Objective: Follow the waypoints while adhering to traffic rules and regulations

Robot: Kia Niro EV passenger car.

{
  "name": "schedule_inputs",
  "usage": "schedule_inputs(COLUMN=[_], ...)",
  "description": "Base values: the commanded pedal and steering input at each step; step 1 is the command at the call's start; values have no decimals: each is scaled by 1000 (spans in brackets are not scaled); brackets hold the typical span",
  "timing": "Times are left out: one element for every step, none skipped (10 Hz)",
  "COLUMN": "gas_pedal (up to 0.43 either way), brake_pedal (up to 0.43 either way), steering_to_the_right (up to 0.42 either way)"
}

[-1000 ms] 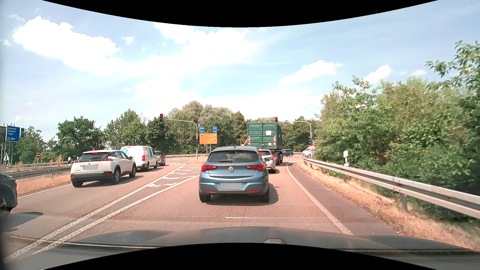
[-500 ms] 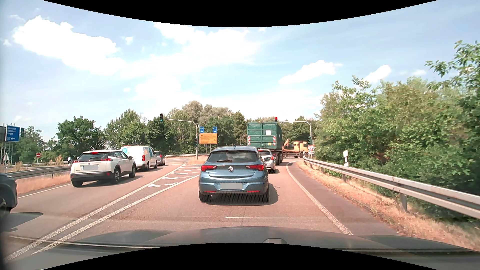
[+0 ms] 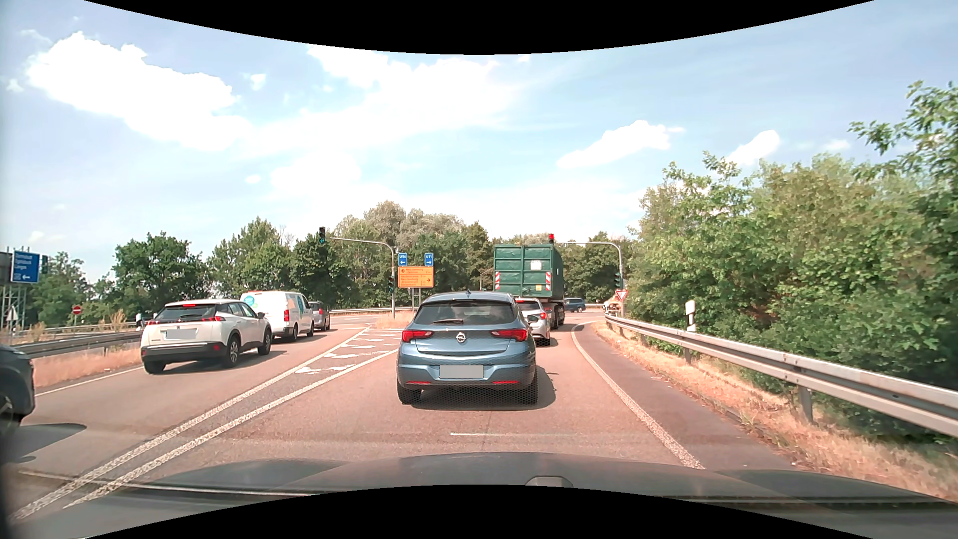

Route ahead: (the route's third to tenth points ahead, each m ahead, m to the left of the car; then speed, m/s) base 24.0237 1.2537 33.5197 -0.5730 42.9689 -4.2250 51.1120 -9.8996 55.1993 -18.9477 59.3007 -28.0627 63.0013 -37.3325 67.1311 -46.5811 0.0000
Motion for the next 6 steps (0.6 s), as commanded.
schedule_inputs(gas_pedal=[0, 0, 0, 0, 0, 0], brake_pedal=[244, 244, 244, 238, 238, 244], steering_to_the_right=[8, 8, 7, 8, 8, 8])
